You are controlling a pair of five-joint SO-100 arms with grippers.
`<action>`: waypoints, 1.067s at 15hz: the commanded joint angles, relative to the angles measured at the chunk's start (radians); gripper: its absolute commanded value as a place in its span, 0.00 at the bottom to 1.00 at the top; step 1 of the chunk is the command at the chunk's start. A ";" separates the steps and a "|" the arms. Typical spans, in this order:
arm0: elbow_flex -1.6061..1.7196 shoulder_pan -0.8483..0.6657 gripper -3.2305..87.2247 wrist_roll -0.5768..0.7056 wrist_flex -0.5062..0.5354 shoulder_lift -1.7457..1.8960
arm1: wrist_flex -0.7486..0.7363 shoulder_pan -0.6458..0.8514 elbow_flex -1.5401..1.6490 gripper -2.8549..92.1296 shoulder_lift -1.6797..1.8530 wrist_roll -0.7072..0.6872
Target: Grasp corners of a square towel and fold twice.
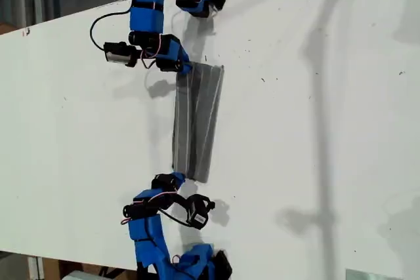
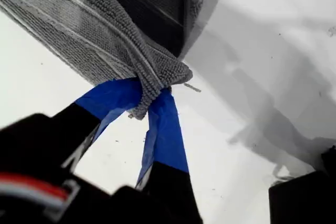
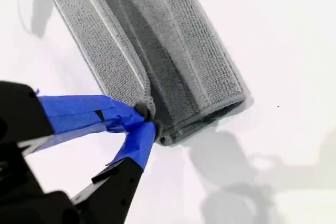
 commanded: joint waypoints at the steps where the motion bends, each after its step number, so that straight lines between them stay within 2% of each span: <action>1: -0.048 0.020 0.03 -0.020 0.008 0.029 | -0.012 -0.069 0.000 0.03 0.046 0.018; 4: -0.064 0.072 0.03 -0.040 0.063 0.051 | 0.006 -0.135 -0.002 0.03 0.060 0.031; 9: 0.020 0.087 0.03 -0.064 0.037 0.052 | 0.012 -0.196 0.000 0.03 0.057 0.051; 10: 0.023 0.078 0.07 -0.061 0.038 0.052 | 0.008 -0.204 -0.002 0.14 0.058 0.044; 11: 0.018 0.077 0.15 -0.049 0.044 0.052 | 0.009 -0.210 -0.006 0.22 0.058 0.041; 12: 0.012 0.074 0.20 -0.041 0.052 0.052 | 0.014 -0.213 -0.008 0.25 0.061 0.041; 16: 0.015 0.044 0.20 -0.032 0.100 0.101 | 0.023 -0.193 0.008 0.27 0.067 0.041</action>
